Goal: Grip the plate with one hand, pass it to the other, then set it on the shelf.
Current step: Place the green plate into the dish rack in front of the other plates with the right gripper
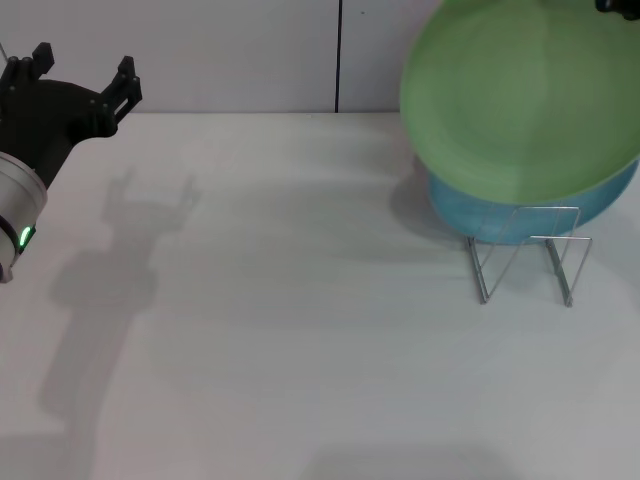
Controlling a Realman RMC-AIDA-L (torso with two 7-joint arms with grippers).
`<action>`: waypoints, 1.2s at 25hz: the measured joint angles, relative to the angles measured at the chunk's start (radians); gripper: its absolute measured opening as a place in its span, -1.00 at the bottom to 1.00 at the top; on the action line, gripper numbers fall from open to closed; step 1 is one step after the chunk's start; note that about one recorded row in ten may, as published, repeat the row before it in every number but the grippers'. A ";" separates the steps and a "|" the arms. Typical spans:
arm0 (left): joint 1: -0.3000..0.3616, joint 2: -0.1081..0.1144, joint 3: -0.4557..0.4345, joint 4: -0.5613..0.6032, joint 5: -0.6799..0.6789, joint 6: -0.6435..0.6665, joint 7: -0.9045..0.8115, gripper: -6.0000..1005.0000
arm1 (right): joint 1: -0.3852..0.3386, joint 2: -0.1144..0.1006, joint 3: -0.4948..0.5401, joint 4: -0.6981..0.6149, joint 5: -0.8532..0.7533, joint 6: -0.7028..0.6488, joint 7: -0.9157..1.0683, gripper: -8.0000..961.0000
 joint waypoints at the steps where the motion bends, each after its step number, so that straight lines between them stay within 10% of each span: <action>1: -0.002 0.000 0.002 0.005 0.000 0.004 0.000 0.73 | -0.004 0.000 0.001 0.001 0.001 0.001 -0.025 -0.89; 30: -0.049 0.000 0.048 0.043 0.001 0.051 -0.025 0.73 | -0.088 0.003 0.017 0.038 0.026 0.021 -0.220 -0.83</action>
